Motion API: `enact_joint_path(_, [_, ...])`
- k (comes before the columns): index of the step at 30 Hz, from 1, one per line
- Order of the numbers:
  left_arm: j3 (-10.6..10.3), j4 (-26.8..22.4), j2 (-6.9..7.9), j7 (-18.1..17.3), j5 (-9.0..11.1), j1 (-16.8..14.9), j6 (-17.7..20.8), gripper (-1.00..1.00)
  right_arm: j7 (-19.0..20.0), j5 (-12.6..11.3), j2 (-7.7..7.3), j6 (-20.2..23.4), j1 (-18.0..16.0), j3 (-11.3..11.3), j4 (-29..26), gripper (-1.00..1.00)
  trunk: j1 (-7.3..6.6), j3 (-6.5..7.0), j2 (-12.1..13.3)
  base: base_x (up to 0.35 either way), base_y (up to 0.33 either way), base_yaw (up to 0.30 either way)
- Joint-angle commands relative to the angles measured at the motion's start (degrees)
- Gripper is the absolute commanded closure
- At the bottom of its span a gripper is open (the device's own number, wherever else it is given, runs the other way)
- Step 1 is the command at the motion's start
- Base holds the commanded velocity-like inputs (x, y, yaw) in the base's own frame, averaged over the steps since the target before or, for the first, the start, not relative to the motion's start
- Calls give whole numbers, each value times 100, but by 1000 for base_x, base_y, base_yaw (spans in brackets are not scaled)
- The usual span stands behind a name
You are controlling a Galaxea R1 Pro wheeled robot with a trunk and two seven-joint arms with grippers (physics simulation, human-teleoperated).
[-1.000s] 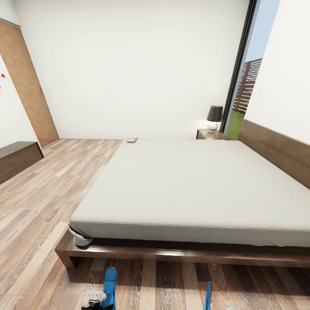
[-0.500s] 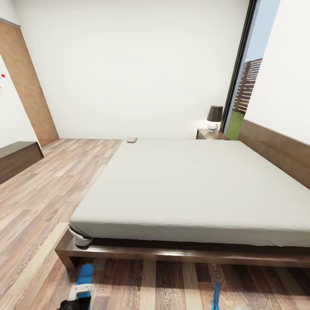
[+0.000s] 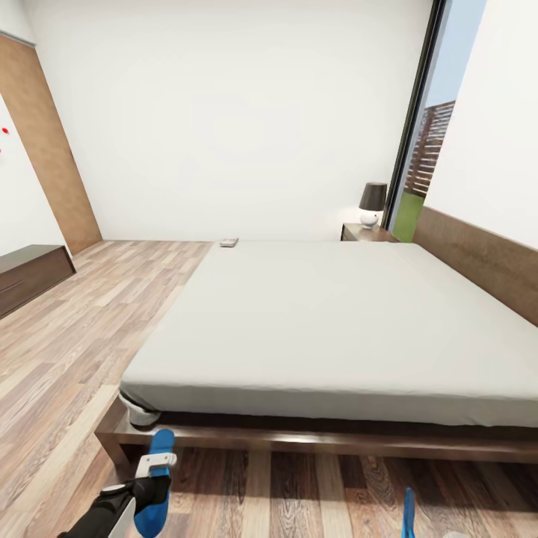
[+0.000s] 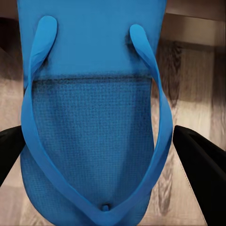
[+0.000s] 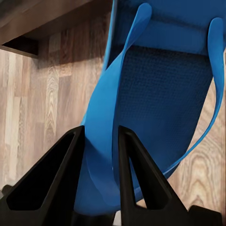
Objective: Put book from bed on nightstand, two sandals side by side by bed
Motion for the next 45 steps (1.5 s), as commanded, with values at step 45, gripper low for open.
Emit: enact_joint_path(45, [-276,84,-113,-17,83,6,6,100,-163,-1335,-769,3010,-30,-193,-2215,100,988,-814,-1809,0,0,0])
